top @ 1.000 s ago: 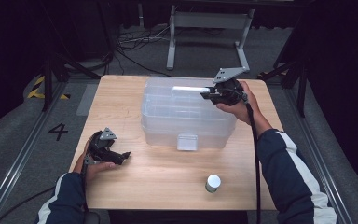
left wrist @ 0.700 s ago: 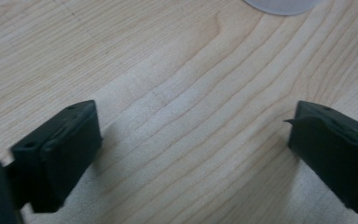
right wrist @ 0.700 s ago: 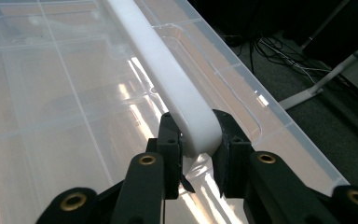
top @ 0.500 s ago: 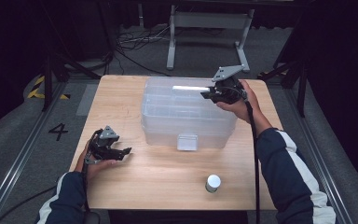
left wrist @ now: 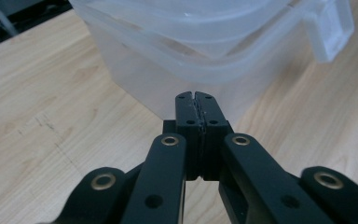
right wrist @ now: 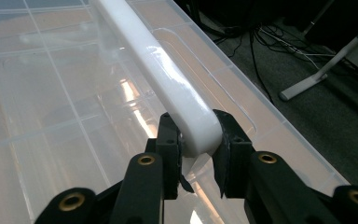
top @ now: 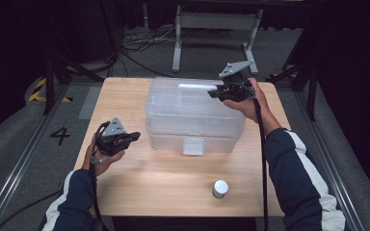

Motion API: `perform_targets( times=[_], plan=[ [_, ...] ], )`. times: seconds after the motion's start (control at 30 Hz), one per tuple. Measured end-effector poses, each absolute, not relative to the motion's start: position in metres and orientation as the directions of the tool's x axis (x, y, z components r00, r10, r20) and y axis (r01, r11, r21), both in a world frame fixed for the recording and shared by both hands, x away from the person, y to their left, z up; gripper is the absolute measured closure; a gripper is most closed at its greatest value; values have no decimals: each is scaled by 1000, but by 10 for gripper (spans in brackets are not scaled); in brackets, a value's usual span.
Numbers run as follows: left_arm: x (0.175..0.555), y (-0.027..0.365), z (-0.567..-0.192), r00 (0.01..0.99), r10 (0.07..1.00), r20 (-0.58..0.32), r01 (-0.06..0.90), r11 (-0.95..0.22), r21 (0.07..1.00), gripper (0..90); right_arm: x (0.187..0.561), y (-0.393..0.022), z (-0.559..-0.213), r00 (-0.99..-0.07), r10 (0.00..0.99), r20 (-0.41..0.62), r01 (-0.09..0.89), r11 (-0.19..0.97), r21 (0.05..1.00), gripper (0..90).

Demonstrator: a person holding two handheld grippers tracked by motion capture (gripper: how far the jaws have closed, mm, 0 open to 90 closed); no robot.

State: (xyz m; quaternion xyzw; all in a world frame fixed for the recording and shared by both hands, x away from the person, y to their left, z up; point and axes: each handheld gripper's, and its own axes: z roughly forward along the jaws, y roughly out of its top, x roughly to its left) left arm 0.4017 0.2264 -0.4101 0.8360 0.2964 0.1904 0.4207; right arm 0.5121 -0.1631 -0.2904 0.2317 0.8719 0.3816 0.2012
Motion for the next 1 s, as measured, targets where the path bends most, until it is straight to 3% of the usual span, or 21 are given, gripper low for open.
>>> perform_targets(
  times=[0.5,1.0],
  plan=[
    [406,207,-391,756,650,77,274,-421,865,900,521,-162,-281,-801,579,-152,298,606,737,742],
    [419,203,-403,721,689,75,309,-416,855,900,527,-164,-275,-799,586,-134,319,603,731,738]
  ],
)
